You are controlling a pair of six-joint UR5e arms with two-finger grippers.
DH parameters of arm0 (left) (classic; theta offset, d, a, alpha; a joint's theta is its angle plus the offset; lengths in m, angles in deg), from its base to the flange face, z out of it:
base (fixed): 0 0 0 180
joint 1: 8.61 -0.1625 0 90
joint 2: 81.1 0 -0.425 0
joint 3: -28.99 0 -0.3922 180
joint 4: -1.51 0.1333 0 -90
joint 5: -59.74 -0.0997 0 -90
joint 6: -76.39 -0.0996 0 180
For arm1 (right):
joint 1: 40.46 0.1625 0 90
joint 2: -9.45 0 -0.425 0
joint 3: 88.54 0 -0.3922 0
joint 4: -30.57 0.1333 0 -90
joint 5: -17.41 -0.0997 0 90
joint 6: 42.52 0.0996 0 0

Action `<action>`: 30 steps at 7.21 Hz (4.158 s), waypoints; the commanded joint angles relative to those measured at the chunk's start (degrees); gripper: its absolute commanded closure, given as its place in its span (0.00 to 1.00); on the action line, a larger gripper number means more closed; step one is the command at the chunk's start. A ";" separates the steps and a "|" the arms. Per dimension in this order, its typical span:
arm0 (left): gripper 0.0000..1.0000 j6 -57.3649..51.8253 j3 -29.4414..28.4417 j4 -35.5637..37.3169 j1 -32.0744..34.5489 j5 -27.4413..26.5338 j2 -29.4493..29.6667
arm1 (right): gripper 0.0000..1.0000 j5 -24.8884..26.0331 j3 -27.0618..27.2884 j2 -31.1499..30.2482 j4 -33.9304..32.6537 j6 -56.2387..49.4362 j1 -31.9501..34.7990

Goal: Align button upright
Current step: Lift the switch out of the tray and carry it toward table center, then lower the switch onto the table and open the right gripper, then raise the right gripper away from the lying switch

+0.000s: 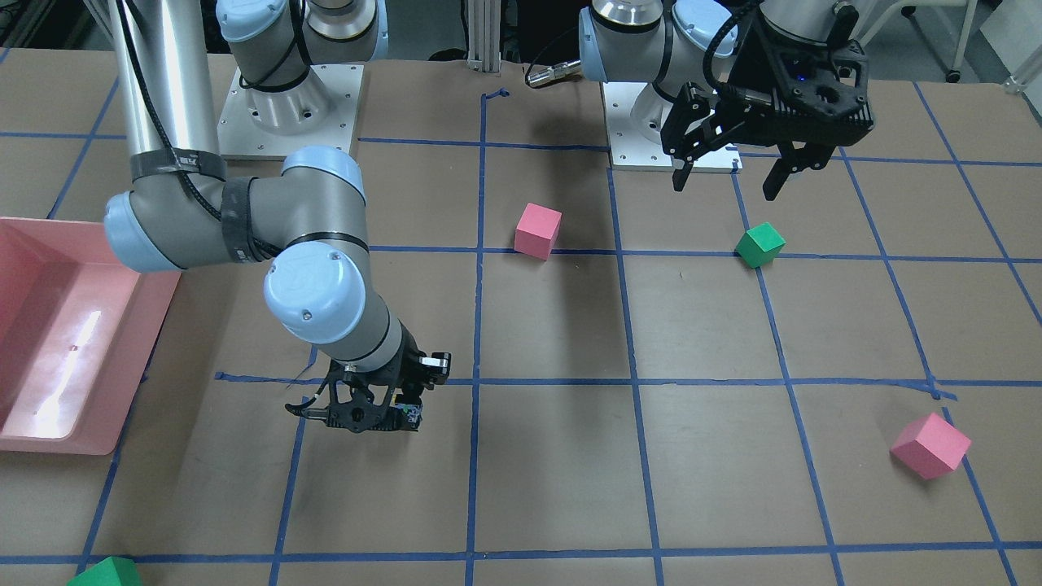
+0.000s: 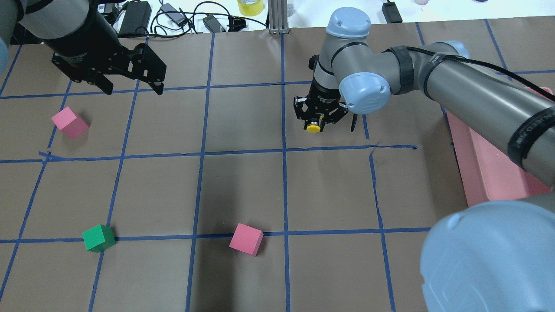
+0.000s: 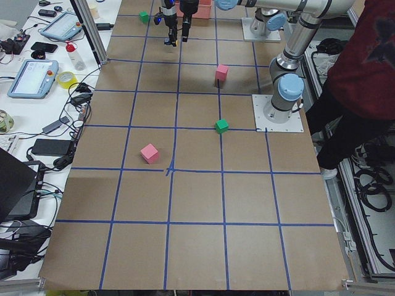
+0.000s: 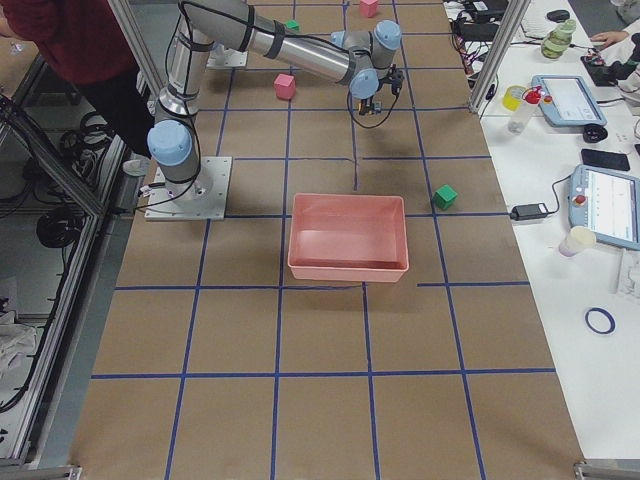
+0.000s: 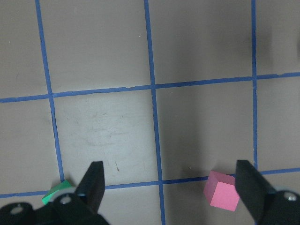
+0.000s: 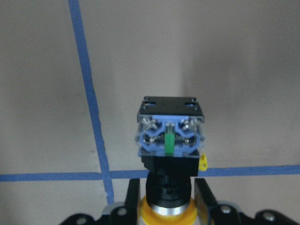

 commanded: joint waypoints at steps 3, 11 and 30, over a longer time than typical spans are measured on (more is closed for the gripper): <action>0.00 -0.06 0.05 0.00 0.00 -0.17 0.02 | 1.00 -3.29 -6.85 6.17 -0.71 2.04 3.77; 0.00 0.03 0.31 -0.09 -1.14 0.01 -0.16 | 1.00 -4.87 -8.01 11.55 -5.54 -0.51 6.15; 0.00 9.22 9.68 12.42 1.65 -1.93 2.74 | 0.08 5.97 -6.69 -16.02 23.53 -14.35 -5.18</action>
